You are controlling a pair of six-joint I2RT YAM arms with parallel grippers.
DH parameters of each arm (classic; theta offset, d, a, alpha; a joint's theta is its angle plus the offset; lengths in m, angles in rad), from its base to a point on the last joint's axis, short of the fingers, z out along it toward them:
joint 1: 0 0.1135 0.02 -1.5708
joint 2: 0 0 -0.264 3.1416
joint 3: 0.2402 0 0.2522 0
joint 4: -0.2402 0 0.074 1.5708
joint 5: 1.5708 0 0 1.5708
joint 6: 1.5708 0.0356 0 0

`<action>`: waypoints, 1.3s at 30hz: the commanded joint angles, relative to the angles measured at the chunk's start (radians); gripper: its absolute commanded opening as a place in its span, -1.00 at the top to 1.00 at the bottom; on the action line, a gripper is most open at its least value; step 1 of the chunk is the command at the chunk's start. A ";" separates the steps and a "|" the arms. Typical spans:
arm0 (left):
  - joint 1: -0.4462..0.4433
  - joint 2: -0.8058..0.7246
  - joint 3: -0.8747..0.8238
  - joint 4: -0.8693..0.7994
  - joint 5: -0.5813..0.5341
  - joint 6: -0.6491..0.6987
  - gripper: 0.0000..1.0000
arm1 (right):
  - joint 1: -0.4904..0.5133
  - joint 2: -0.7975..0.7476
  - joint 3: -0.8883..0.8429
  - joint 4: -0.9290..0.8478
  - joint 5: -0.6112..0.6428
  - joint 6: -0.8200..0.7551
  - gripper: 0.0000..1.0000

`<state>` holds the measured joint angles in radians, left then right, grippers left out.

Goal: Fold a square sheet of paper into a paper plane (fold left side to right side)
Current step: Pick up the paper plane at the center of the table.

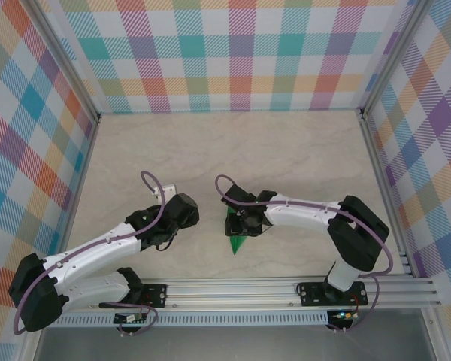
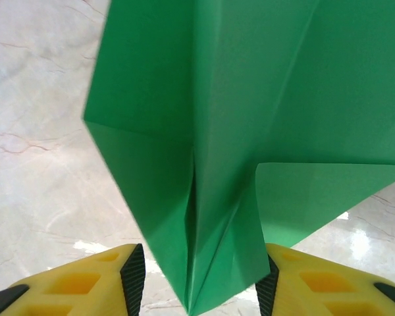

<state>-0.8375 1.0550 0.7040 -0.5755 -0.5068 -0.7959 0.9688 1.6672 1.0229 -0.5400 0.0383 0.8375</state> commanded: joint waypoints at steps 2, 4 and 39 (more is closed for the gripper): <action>-0.008 -0.014 -0.007 -0.016 -0.004 0.009 -0.71 | 0.010 0.025 0.007 -0.003 0.010 0.018 0.12; -0.008 -0.014 -0.008 -0.016 -0.003 0.009 -0.71 | 0.010 0.024 0.003 -0.003 0.013 0.019 0.18; -0.009 -0.113 0.016 -0.081 -0.003 0.049 -0.71 | -0.227 0.194 0.345 -0.231 0.093 -0.293 0.95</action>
<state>-0.8375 0.9710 0.7040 -0.6296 -0.5068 -0.7666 0.7910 1.8179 1.2922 -0.7128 0.1234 0.6384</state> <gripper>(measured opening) 0.855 0.047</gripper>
